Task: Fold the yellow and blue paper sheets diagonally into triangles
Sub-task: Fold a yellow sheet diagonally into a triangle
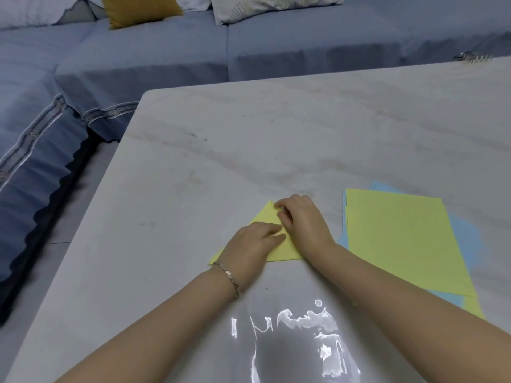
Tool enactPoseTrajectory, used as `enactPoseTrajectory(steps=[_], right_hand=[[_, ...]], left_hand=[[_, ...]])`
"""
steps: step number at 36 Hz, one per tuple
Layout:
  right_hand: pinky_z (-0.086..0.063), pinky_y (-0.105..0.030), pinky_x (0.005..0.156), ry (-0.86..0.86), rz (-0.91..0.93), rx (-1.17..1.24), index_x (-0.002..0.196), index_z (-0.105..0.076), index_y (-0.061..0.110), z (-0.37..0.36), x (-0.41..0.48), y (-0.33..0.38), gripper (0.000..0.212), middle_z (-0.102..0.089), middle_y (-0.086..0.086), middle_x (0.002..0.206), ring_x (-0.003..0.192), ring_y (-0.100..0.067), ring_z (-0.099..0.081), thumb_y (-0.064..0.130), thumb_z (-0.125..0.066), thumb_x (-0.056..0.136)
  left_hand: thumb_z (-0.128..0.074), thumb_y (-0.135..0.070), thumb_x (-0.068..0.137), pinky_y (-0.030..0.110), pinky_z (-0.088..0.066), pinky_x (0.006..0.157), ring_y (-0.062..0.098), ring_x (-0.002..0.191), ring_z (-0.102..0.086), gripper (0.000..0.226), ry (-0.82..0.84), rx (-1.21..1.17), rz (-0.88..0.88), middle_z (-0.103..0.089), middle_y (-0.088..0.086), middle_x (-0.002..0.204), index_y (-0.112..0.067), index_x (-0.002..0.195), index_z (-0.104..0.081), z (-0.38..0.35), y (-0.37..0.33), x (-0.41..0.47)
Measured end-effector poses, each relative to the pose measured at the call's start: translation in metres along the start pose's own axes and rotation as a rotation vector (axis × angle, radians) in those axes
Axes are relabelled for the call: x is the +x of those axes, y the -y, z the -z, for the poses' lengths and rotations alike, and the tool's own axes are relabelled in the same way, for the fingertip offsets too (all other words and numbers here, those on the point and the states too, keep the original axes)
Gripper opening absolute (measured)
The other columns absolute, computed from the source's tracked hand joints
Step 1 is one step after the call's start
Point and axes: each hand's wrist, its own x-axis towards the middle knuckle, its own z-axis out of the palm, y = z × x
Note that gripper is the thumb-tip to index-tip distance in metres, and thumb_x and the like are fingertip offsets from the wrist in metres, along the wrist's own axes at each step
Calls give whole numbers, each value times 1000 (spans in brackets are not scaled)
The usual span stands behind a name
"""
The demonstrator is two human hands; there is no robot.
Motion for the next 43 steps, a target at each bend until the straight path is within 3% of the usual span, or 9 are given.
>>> enactPoseTrajectory(steps=[6, 15, 25, 32, 34, 36, 39, 41, 43], right_hand=[[-40, -39, 81, -19, 13, -9, 104, -62, 3, -1, 0, 0, 20, -62, -14, 96, 95, -33, -50, 6, -54, 87], [-38, -37, 83, -18, 6, -20, 108, -61, 5, 0, -1, 1, 21, -62, -13, 101, 99, -31, -48, 8, -51, 89], [-38, -35, 83, -27, -8, -13, 109, -61, 6, 2, -3, 3, 22, -61, -12, 102, 99, -29, -48, 9, -50, 90], [-37, -35, 82, -44, -2, -34, 109, -61, 6, 0, -4, 2, 22, -60, -13, 100, 98, -30, -48, 8, -50, 89], [-38, -35, 82, -48, -1, -44, 109, -61, 6, 0, -4, 2, 23, -60, -14, 100, 98, -30, -48, 8, -50, 89], [-38, -35, 82, -52, -1, -45, 109, -61, 5, -1, -4, 2, 22, -60, -15, 100, 98, -31, -49, 8, -51, 89], [-40, -38, 83, -33, -3, -55, 108, -61, 3, 0, -4, 2, 22, -59, -17, 99, 98, -33, -49, 7, -52, 88], [-42, -41, 82, -30, 6, -61, 106, -62, 2, 1, -5, 4, 22, -59, -18, 98, 97, -35, -51, 5, -54, 86], [-45, -41, 80, -62, 25, -73, 102, -63, 1, 1, -5, 3, 21, -59, -18, 97, 94, -37, -53, 1, -57, 82]], left_hand=[[-44, -11, 75, 27, -43, 70, 17, 80, -54, 39, -109, 36, -106, -69, 2, 93, -24, 111, -51, -21, 8, -30], [-35, -4, 66, 21, -38, 48, 15, 67, -33, 46, -246, 279, -149, -36, -7, 84, -19, 106, -52, -13, 16, -62], [-33, -6, 64, 22, -39, 45, 18, 65, -41, 46, -285, 384, 150, -44, -5, 86, -14, 103, -56, -3, 23, -107], [-28, -13, 60, 26, -30, 60, 24, 55, -58, 40, -239, 376, 512, -60, 0, 62, -13, 61, -69, 16, 5, -104], [-33, -13, 65, 29, -32, 67, 28, 66, -64, 37, -342, 253, 496, -66, 7, 72, -8, 67, -69, 20, 0, -90], [-33, -15, 75, 32, -41, 89, 33, 97, -65, 42, -346, 121, 414, -69, 15, 100, -4, 95, -68, 21, -8, -68], [-22, -27, 93, 32, -14, 114, 19, 141, -20, 49, -97, -49, 431, -28, 3, 151, -12, 139, -33, 14, -19, -38], [-20, -33, 98, 33, 1, 115, 12, 143, 4, 50, 53, -15, 485, -1, -7, 156, -22, 145, -9, 1, -18, -29], [-9, -41, 95, 35, 7, 115, 11, 142, 11, 54, 113, 75, 498, 8, -10, 155, -25, 145, 0, -10, -16, -29]])
